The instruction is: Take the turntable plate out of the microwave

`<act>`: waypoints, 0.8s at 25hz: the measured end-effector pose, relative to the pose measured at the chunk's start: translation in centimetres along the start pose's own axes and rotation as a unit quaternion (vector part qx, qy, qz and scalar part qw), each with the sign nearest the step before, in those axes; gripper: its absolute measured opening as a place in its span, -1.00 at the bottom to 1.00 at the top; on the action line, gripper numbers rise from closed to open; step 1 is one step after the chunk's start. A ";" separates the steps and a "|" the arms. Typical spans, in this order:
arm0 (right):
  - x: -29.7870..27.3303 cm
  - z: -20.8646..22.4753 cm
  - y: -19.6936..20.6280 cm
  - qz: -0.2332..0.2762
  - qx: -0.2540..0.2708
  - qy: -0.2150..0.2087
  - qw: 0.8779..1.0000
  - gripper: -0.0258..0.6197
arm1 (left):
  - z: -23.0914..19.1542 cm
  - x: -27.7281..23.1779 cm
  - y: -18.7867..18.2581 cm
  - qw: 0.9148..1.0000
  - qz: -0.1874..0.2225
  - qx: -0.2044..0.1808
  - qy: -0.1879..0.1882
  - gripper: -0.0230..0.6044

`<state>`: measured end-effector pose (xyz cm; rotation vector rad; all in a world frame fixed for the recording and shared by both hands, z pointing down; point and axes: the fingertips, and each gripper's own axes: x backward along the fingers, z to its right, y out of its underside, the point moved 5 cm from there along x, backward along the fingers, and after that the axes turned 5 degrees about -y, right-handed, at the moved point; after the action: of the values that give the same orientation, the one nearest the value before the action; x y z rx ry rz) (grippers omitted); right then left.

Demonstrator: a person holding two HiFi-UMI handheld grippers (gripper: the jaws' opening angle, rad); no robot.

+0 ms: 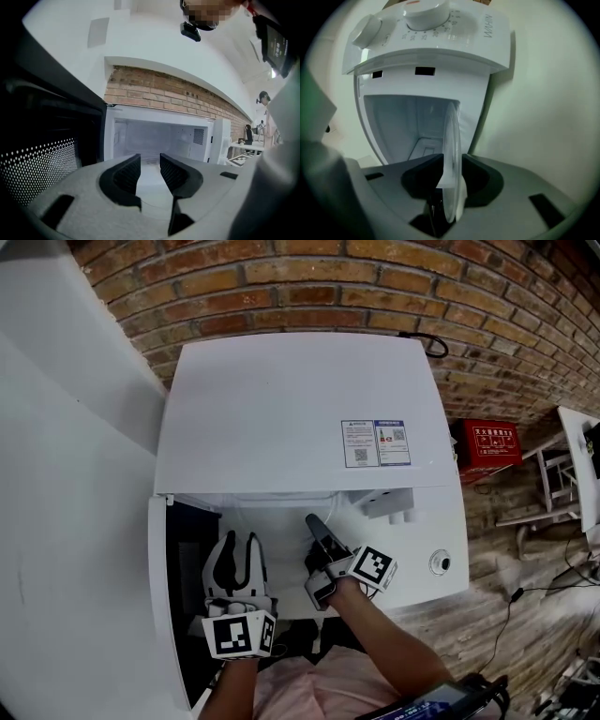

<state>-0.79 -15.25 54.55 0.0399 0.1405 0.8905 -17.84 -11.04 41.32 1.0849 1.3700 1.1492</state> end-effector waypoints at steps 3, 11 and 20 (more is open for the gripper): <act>-1.3 -0.1 -1.3 -0.005 0.016 -0.031 0.999 -0.52 | -0.2 -0.1 0.1 1.000 -0.002 -0.001 -0.005 -0.51; -2.1 0.2 -1.6 -0.027 0.007 -0.053 0.998 -0.60 | -0.1 -0.4 0.3 1.000 -0.006 -0.001 -0.008 -0.51; -2.1 0.2 0.1 -0.075 0.020 -0.085 0.993 -0.81 | 0.3 0.3 0.6 1.000 -0.009 -0.004 -0.005 -0.51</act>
<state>-2.11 -16.81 54.99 0.1404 0.0017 0.7298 -17.57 -10.63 41.85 1.0695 1.3628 1.1342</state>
